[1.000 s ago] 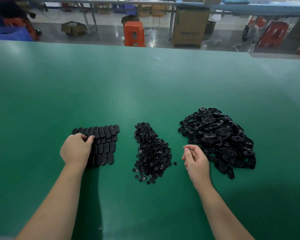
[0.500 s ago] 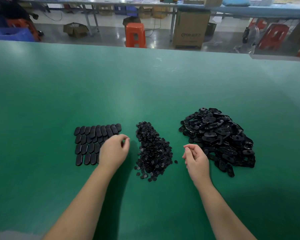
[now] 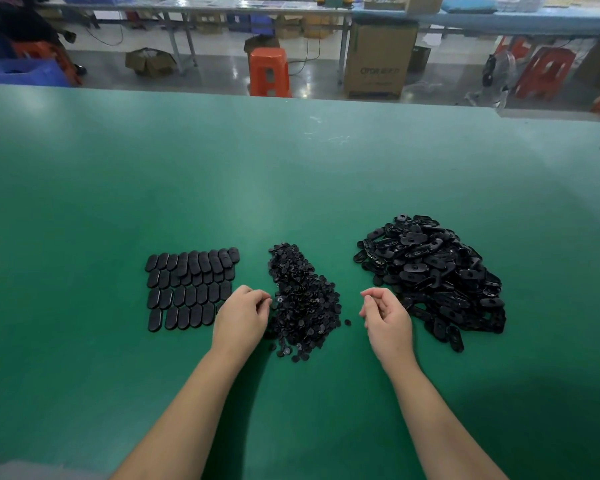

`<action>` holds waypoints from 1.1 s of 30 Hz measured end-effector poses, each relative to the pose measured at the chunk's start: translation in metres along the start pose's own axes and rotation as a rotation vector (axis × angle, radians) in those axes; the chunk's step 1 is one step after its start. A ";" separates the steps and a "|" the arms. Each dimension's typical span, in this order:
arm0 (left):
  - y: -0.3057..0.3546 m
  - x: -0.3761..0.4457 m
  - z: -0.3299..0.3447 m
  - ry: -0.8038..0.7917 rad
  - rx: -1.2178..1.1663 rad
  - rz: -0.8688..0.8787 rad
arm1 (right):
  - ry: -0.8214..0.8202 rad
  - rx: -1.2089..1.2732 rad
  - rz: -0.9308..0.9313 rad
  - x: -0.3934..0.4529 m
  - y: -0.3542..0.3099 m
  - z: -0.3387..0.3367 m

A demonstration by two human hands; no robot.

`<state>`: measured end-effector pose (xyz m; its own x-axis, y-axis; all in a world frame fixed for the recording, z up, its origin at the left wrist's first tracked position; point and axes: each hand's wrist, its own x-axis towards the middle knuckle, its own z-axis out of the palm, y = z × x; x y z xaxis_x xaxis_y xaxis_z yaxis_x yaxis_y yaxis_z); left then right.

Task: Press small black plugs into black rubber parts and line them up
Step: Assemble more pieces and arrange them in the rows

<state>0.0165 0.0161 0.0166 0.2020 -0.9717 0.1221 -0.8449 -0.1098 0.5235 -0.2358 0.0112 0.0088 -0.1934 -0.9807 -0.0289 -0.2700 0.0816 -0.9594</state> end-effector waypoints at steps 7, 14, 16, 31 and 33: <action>0.006 -0.002 0.000 -0.009 0.007 0.015 | -0.002 -0.024 -0.004 0.000 0.000 0.000; 0.008 -0.013 0.005 0.031 0.002 0.024 | -0.007 -0.027 -0.002 -0.001 0.000 0.001; 0.008 -0.016 0.006 0.038 0.008 0.028 | -0.008 -0.032 -0.003 -0.001 0.000 0.001; 0.019 -0.028 0.006 0.127 -0.191 -0.075 | -0.005 -0.047 -0.018 -0.001 0.001 0.001; 0.028 -0.038 0.013 0.184 -0.263 -0.121 | -0.015 -0.071 -0.051 -0.002 0.001 0.002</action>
<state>-0.0208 0.0472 0.0156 0.3990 -0.8984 0.1835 -0.6578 -0.1411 0.7399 -0.2341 0.0130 0.0071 -0.1640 -0.9863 0.0153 -0.3456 0.0430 -0.9374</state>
